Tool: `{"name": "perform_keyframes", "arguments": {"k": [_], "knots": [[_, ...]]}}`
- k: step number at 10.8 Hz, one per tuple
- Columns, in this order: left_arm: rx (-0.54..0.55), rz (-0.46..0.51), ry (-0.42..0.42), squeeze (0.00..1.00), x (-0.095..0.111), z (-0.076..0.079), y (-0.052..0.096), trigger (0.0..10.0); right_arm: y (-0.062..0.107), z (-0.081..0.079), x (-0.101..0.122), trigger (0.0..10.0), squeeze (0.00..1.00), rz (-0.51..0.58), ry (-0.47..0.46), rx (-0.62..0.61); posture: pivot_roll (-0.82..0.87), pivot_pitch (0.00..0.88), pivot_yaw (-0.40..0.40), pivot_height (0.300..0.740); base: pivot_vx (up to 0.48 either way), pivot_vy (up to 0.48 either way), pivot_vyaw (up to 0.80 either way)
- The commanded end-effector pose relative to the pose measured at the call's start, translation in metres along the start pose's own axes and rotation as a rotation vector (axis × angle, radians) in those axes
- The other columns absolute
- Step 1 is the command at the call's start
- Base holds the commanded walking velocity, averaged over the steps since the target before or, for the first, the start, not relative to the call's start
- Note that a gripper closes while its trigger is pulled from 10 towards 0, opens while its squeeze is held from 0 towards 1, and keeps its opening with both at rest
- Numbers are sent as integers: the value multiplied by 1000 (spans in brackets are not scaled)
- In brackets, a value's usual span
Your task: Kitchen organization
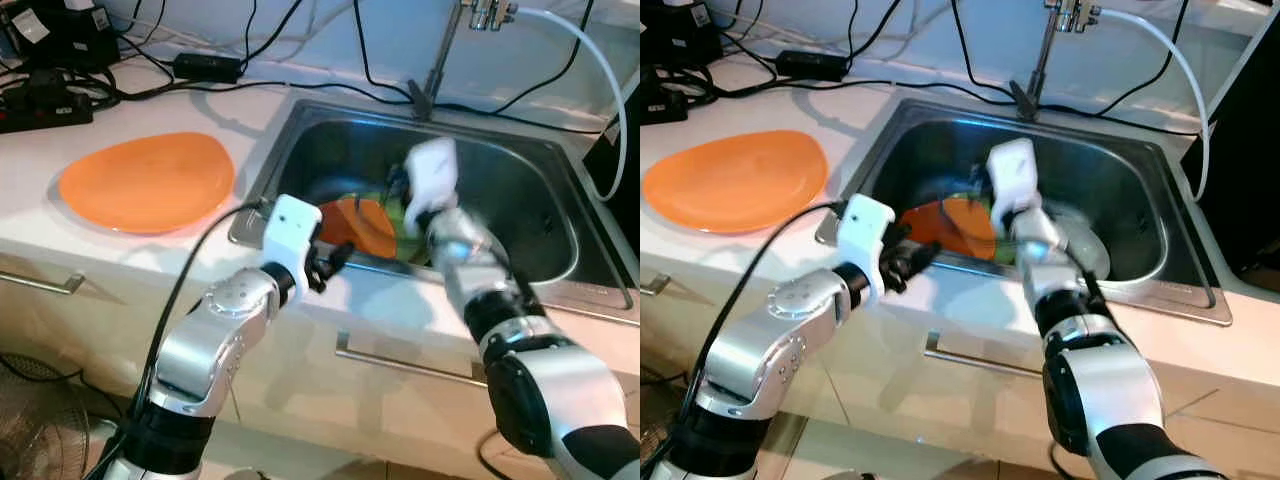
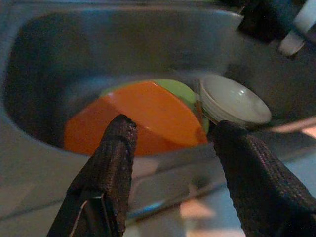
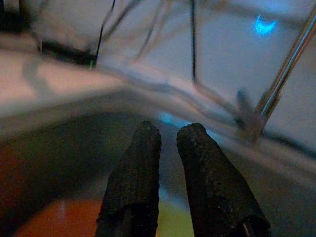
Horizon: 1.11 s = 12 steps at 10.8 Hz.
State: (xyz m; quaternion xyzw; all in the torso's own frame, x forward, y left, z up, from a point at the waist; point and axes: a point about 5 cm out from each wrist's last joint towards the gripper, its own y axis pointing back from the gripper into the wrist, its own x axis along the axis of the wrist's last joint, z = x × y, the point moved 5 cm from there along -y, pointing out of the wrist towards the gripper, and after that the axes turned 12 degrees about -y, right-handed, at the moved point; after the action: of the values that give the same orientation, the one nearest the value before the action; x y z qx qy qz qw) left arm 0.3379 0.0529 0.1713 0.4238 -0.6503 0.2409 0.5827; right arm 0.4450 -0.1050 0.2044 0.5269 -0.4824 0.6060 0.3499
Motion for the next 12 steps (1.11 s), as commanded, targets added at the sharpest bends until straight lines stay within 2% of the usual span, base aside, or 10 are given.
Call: {"name": "perform_keyframes", "arguments": {"k": [1, 2, 3, 4, 5, 6, 9, 12], "knots": [[34, 15, -10, 0, 2, -6, -1, 10000, 1, 9, 16, 10000, 0, 82, -29, -34, 172, 94, -71, 740, 0, 0, 0], [65, 46, -36, 0, 6, -11, -2, 10000, 3, 13, 38, 10000, 0, 189, -72, -59, 160, 93, -69, 740, 0, 0, 0], [111, 112, -55, 0, 13, -15, -2, 10000, 10, 12, 48, 10000, 0, 260, -107, -66, 155, 93, -67, 740, 0, 0, 0], [185, 184, -113, 0, 22, -24, -2, 10000, 23, 9, 48, 10000, 0, 297, -118, -66, 150, 94, -64, 740, 0, 0, 0], [256, 234, -115, 0, 31, -35, 3, 10000, 40, 7, 45, 10000, 0, 318, -147, -80, 141, 95, -60, 740, 0, 0, 0], [280, 263, -76, 0, 33, -39, 5, 10000, 55, 6, 36, 10000, 0, 309, -163, -92, 128, 98, -55, 740, 0, 0, 0], [301, 314, -57, 0, 38, -41, 5, 10000, 79, 0, 10, 10000, 0, 235, -209, -133, 127, 98, -45, 740, 0, 0, 0], [345, 340, -56, 0, 37, -48, 7, 10000, 87, -15, -6, 10000, 0, 170, -246, -127, 134, 96, -45, 740, 0, 0, 0]]}}
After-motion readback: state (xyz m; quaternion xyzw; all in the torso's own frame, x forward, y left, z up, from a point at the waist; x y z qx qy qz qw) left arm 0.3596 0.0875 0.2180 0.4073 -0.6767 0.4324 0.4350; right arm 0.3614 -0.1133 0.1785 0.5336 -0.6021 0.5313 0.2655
